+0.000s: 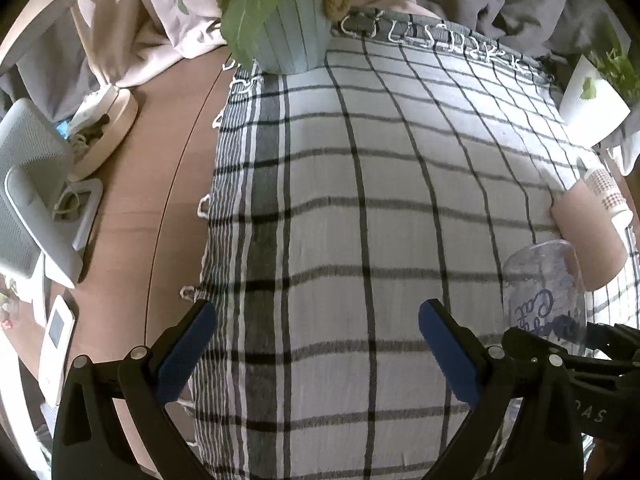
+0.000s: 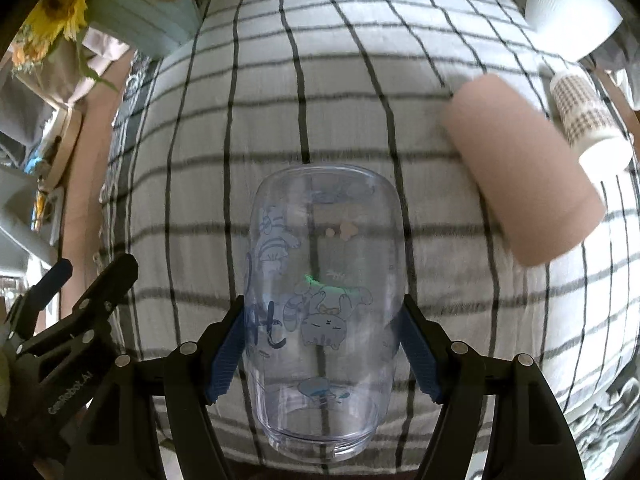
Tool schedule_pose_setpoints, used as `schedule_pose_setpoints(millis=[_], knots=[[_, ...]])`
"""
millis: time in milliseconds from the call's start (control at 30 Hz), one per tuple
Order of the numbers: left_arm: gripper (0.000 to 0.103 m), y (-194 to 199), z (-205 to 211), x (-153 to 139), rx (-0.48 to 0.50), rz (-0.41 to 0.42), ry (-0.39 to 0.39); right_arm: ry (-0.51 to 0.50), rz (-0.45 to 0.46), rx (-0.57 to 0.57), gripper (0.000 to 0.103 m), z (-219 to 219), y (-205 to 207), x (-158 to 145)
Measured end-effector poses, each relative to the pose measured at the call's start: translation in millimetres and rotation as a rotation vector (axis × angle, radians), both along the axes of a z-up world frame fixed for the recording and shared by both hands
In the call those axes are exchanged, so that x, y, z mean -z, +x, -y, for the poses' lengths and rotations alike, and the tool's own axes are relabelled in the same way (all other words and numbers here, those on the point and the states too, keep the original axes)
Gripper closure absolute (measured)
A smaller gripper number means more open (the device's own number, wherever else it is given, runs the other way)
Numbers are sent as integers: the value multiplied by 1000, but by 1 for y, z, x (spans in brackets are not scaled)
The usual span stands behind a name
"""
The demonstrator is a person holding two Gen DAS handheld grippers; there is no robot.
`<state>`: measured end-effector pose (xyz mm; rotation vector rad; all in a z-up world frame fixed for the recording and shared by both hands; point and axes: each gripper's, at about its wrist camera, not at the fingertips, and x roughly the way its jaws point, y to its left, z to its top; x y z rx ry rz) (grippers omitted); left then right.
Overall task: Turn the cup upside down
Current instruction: 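Lift the clear cup with the right gripper and turn it toward the left gripper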
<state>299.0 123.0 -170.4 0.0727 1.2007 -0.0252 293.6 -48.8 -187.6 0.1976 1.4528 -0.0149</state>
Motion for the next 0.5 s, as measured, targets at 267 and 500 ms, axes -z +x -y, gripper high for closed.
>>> schedule_pose_setpoints(millis=[267,500], knots=[[0,-9,-3,1,-15,-6,1,-3,-4,8,31,-3,4,8],[0,-15,4,-12,-6,7,-7,-17,82,45,25,12,-23,-14]])
